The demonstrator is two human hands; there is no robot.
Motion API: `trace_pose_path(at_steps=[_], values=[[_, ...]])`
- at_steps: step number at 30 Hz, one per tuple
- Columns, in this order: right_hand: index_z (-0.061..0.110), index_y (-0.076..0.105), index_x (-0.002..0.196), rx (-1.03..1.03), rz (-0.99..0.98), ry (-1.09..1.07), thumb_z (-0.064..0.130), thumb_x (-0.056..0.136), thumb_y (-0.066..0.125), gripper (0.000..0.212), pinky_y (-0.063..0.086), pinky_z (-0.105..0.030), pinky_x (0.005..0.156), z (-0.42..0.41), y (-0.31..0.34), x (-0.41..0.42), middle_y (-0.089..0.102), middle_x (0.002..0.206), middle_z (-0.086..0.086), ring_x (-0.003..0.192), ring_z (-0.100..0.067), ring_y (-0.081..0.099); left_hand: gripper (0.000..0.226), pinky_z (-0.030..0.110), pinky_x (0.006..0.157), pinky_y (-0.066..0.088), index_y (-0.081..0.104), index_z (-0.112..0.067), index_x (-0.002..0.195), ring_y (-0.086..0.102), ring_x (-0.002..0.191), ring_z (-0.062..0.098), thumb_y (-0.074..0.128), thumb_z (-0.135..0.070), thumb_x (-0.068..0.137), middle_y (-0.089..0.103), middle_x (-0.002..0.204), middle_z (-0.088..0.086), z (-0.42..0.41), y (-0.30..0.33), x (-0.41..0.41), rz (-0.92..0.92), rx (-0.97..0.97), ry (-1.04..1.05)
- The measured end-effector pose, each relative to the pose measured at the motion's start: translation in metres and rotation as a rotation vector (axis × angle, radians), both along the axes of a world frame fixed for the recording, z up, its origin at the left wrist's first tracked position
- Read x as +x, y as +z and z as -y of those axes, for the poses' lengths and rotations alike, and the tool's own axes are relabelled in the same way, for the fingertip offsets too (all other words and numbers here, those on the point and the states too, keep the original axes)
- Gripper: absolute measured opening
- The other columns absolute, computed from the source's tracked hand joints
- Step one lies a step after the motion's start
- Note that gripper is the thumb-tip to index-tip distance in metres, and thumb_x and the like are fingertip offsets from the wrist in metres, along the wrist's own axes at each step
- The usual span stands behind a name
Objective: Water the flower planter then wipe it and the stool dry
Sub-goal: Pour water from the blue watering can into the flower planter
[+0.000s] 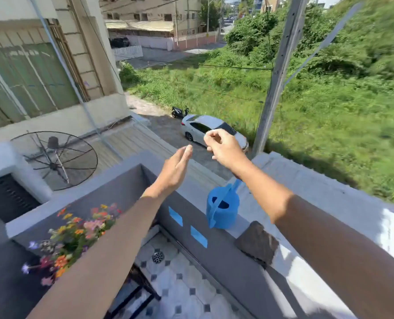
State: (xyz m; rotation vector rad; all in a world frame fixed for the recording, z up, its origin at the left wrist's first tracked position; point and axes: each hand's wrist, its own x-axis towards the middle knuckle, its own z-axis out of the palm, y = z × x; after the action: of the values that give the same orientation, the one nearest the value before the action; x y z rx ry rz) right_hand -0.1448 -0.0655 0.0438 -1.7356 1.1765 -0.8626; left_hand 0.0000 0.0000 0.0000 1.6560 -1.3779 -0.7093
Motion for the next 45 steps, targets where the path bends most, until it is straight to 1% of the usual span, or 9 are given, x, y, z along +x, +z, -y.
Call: trace_pose_path(at_steps=[4,9,16,19,22,33,36,39,45], values=[[0.014,0.06,0.117,0.297,0.039,-0.149,0.031,0.095,0.059,0.027,0.056,-0.046,0.087,0.028,-0.071,-0.026,0.064,0.108,-0.002,0.087,-0.02,0.065,0.071,0.029,0.113,0.023,0.037,-0.017,0.15,0.034,0.143,0.014,0.028,-0.063,0.097,0.038,0.155,-0.001,0.036,-0.063,-0.03,-0.184,0.21,0.034],[0.012,0.053,0.13,0.565,0.027,-0.342,0.029,0.092,0.062,0.042,0.056,-0.038,0.073,0.05,-0.151,-0.053,0.062,0.095,-0.005,0.065,-0.015,0.056,0.067,0.041,0.12,0.02,0.034,-0.022,0.152,0.031,0.145,0.019,0.027,-0.061,0.098,0.033,0.158,-0.001,0.07,-0.151,-0.05,-0.317,0.402,0.084],[0.005,0.065,0.108,0.844,0.178,-0.261,0.024,0.098,0.06,0.022,0.06,-0.033,0.073,0.062,-0.193,-0.047,0.072,0.092,-0.011,0.078,-0.023,0.072,0.039,0.03,0.093,0.04,0.058,-0.017,0.122,0.056,0.119,0.022,0.03,-0.038,0.105,0.06,0.122,-0.001,0.093,-0.194,-0.055,-0.339,0.472,0.051],[0.008,0.064,0.109,0.831,0.095,-0.213,0.025,0.097,0.06,0.021,0.053,-0.029,0.062,0.063,-0.192,-0.039,0.069,0.09,-0.007,0.074,-0.02,0.065,0.032,0.03,0.102,0.041,0.054,-0.02,0.133,0.055,0.12,0.015,0.044,-0.027,0.104,0.06,0.129,-0.002,0.091,-0.203,-0.052,-0.373,0.461,0.06],[0.008,0.063,0.107,0.784,0.005,-0.165,0.024,0.097,0.057,0.019,0.045,-0.028,0.056,0.06,-0.187,-0.032,0.062,0.082,-0.005,0.068,-0.017,0.056,0.029,0.016,0.082,0.044,0.055,-0.02,0.131,0.059,0.109,0.012,0.048,-0.021,0.102,0.064,0.12,-0.001,0.081,-0.201,-0.049,-0.401,0.451,0.085],[0.018,0.039,0.068,0.443,-0.195,0.149,0.025,0.093,0.053,0.03,0.031,-0.03,0.056,-0.006,-0.107,0.033,0.036,0.059,0.002,0.056,-0.017,0.037,0.029,0.006,0.07,0.042,0.061,-0.026,0.116,0.062,0.088,-0.011,0.041,-0.043,0.102,0.067,0.106,-0.015,-0.012,-0.157,-0.009,-0.536,0.186,0.344],[0.016,0.04,0.066,0.31,-0.314,0.259,0.028,0.095,0.052,0.034,0.031,-0.03,0.053,-0.036,-0.078,0.062,0.039,0.06,0.0,0.055,-0.018,0.039,0.025,0.022,0.089,0.048,0.063,-0.034,0.112,0.065,0.105,0.006,0.048,-0.047,0.097,0.07,0.111,-0.01,-0.049,-0.144,0.014,-0.606,0.083,0.451],[0.013,0.04,0.065,0.218,-0.398,0.357,0.03,0.098,0.049,0.038,0.029,-0.028,0.047,-0.072,-0.061,0.095,0.041,0.06,-0.002,0.049,-0.017,0.038,0.053,0.045,0.104,0.045,0.058,-0.037,0.125,0.06,0.119,0.018,0.05,-0.07,0.084,0.066,0.126,-0.005,-0.089,-0.146,0.047,-0.593,0.065,0.5],[0.007,0.048,0.081,0.134,-0.507,0.489,0.034,0.098,0.05,0.032,0.035,-0.027,0.048,-0.139,-0.043,0.159,0.049,0.075,-0.005,0.058,-0.018,0.047,0.042,0.047,0.09,0.055,0.054,-0.031,0.126,0.068,0.104,0.021,0.047,-0.056,0.093,0.069,0.118,0.002,-0.176,-0.114,0.099,-0.569,-0.021,0.545]])
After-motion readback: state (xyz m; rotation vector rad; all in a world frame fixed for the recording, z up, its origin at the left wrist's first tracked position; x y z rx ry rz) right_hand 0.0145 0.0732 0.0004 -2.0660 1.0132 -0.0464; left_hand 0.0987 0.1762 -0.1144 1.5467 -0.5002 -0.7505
